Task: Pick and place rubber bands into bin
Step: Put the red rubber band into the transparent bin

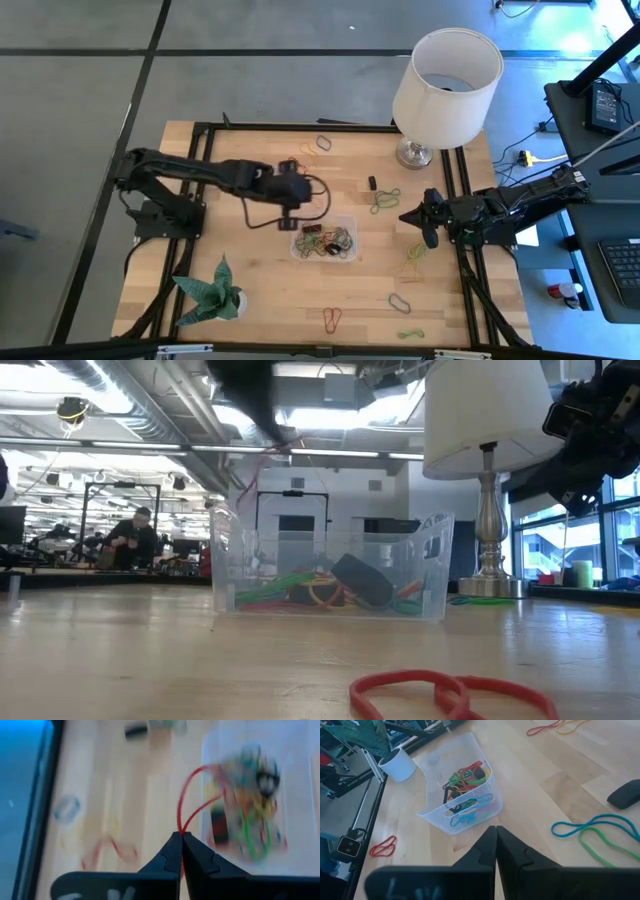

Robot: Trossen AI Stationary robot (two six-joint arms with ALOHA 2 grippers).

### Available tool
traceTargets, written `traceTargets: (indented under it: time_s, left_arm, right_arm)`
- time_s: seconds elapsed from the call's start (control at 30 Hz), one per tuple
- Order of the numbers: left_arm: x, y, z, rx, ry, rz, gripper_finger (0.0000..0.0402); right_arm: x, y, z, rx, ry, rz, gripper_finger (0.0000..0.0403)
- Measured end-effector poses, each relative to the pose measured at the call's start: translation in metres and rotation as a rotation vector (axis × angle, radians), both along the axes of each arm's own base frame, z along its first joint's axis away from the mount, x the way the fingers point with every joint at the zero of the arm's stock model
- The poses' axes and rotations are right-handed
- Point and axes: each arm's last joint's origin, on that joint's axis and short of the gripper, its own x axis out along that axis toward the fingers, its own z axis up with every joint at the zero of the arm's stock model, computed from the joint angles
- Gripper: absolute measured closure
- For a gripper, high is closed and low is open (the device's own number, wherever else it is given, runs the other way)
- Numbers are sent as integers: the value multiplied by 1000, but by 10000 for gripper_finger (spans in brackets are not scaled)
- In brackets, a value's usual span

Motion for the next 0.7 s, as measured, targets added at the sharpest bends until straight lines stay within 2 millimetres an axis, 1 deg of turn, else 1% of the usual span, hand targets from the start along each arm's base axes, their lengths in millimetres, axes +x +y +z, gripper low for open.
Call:
traceTargets:
  time_s: [0.07,0.17,0.27,0.33,0.43,0.57,0.7]
  left_arm:
    - [18,3,5,15,-51,-27,399]
    - [45,6,7,1,-92,-116,399]
    - [67,7,2,-26,-73,-190,399]
    - [79,8,-4,-76,-63,-246,399]
    - [90,10,-13,-175,-55,-300,399]
    - [95,15,-27,-333,-25,-305,399]
    - [101,17,-40,-441,-5,-331,399]
  right_arm:
    - [0,0,0,1,0,0,391]
    - [0,0,0,3,0,-2,391]
    - [0,0,0,7,-1,-4,391]
    - [0,0,0,8,-1,-4,391]
    - [0,0,0,10,-3,-5,391]
    - [0,0,0,39,-5,-18,391]
    - [0,0,0,56,-7,-26,391]
